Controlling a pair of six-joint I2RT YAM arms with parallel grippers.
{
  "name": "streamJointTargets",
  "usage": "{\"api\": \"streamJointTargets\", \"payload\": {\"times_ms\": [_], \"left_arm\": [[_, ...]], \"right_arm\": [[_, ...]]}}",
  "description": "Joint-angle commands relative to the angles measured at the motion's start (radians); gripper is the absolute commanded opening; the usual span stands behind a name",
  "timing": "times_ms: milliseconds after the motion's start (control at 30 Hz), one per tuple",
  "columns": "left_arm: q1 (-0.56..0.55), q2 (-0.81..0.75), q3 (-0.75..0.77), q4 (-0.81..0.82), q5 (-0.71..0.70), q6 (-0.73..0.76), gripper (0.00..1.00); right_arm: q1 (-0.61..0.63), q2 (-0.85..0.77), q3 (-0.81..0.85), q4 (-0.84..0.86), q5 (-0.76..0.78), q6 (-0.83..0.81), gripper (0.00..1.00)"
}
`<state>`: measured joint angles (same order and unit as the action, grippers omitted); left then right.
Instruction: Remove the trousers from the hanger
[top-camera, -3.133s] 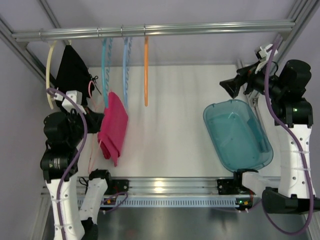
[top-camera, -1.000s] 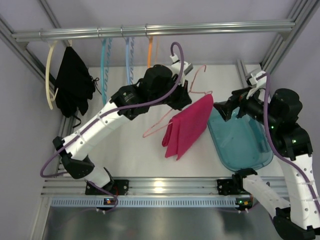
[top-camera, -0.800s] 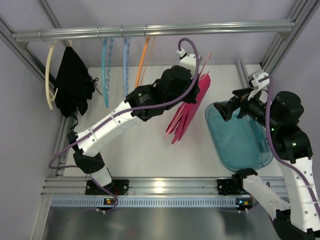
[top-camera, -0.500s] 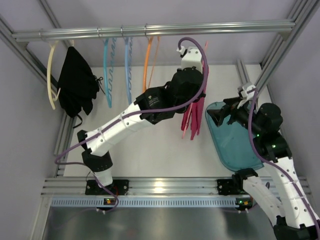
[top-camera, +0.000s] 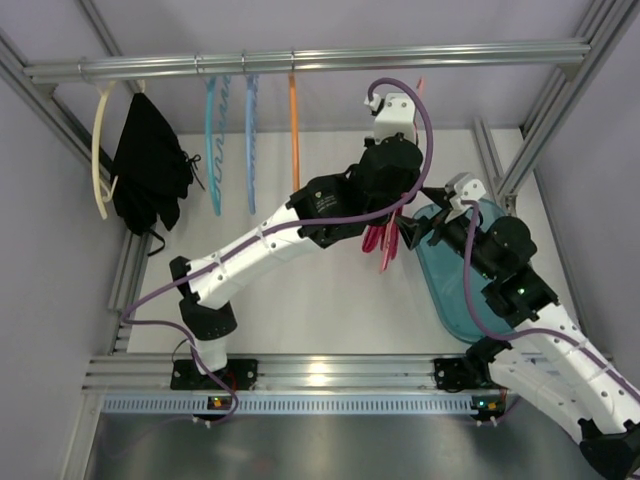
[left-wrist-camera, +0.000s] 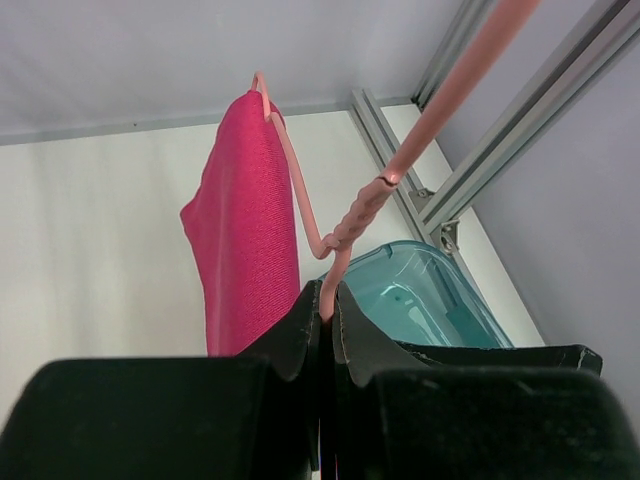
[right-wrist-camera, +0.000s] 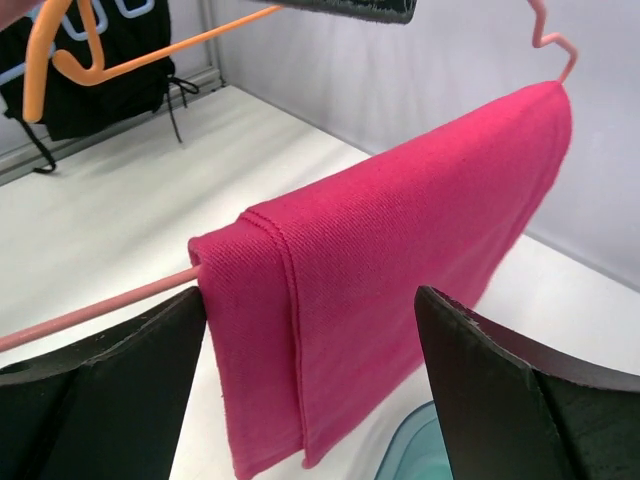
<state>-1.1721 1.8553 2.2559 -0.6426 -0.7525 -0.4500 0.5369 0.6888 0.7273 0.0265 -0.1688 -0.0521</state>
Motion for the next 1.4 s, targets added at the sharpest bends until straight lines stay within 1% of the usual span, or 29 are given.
{"api": "streamJointTargets", "payload": {"times_ms": [0,33,67,100,167,300,400,533,567,633,667,733,767,833,867,900,933,1133,1367], "left_arm": [[-0.006,-0.039,0.065,0.207,-0.068,0.025,0.0],[-0.006,-0.041,0.064,0.208,-0.067,0.025,0.0],[-0.006,-0.041,0.064,0.21,-0.067,0.027,0.0],[-0.006,-0.041,0.064,0.21,-0.067,0.028,0.0],[-0.008,-0.042,0.064,0.21,-0.065,0.028,0.0],[-0.009,-0.044,0.06,0.216,-0.061,0.03,0.0],[-0.011,-0.047,0.059,0.216,-0.054,0.03,0.0],[-0.014,-0.048,0.053,0.218,-0.047,0.027,0.0],[-0.014,-0.05,0.054,0.218,-0.047,0.027,0.0],[-0.017,-0.051,0.047,0.218,-0.048,0.031,0.0],[-0.017,-0.054,0.044,0.218,-0.05,0.033,0.0],[-0.017,-0.067,0.019,0.218,-0.057,0.039,0.0],[-0.017,-0.073,0.011,0.216,-0.062,0.04,0.0],[-0.017,-0.083,-0.021,0.219,-0.07,0.048,0.0],[-0.017,-0.093,-0.03,0.218,-0.07,0.051,0.0],[-0.017,-0.097,-0.048,0.219,-0.071,0.053,0.0],[-0.017,-0.102,-0.056,0.219,-0.068,0.056,0.0],[-0.012,-0.149,-0.15,0.23,-0.079,0.088,0.0],[0.012,-0.209,-0.288,0.227,-0.048,0.094,0.0]], "right_arm": [[0.029,0.012,0.03,0.099,0.06,-0.051,0.86],[0.044,0.021,0.031,0.099,0.077,-0.057,0.85],[0.049,0.028,0.031,0.099,0.101,-0.066,0.82],[0.051,0.032,0.029,0.105,0.157,-0.09,0.81],[0.055,0.054,0.032,0.104,0.205,-0.109,0.76],[0.063,0.083,0.04,0.118,0.264,-0.127,0.69],[0.067,0.104,0.037,0.133,0.285,-0.127,0.67],[0.07,0.129,0.046,0.157,0.273,-0.12,0.68],[0.071,0.135,0.049,0.17,0.276,-0.121,0.66],[0.071,0.156,0.058,0.184,0.307,-0.129,0.56],[0.071,0.16,0.06,0.188,0.314,-0.135,0.46],[0.071,0.156,0.067,0.197,0.324,-0.144,0.34],[0.071,0.155,0.072,0.193,0.322,-0.146,0.24],[0.071,0.143,0.092,0.171,0.31,-0.147,0.15],[0.071,0.14,0.101,0.159,0.304,-0.149,0.06],[0.071,0.134,0.122,0.136,0.301,-0.153,0.02],[0.071,0.132,0.133,0.127,0.299,-0.157,0.0],[0.069,0.091,0.213,0.06,0.247,-0.189,0.0],[0.06,0.075,0.316,0.029,0.224,-0.181,0.0]]}}
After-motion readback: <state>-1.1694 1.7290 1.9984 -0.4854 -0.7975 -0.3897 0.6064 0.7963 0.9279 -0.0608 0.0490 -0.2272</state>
